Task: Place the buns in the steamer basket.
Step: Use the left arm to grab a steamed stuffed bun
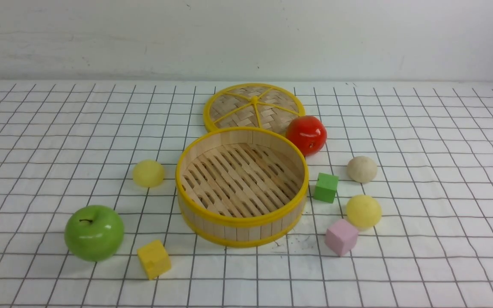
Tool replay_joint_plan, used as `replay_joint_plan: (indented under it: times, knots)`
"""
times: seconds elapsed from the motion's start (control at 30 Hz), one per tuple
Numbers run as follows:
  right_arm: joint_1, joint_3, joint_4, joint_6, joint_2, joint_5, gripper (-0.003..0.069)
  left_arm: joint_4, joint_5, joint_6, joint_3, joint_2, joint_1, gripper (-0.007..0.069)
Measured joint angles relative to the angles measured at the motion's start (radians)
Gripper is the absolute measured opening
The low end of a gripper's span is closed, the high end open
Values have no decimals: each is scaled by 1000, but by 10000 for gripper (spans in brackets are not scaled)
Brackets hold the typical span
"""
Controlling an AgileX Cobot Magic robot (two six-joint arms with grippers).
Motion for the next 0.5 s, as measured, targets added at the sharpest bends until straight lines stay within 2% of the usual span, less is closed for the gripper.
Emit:
replay_joint_plan:
  times: [0.13,0.27,0.3,0.33,0.37,0.5]
  knots:
    - [0,0,0,0,0,0,241,-16,65,-13,-124,27,0,238]
    - [0,0,0,0,0,0,241,-22,216,-69,-270,123,0,238]
    - [0,0,0,0,0,0,241,-23,309,-97,-329,173,0,238]
    - [0,0,0,0,0,0,241,-23,324,-104,-337,181,0,238]
    - [0,0,0,0,0,0,241,-23,480,-126,-407,262,0,238]
    - [0,0,0,0,0,0,241,-25,769,-142,-475,434,0,238]
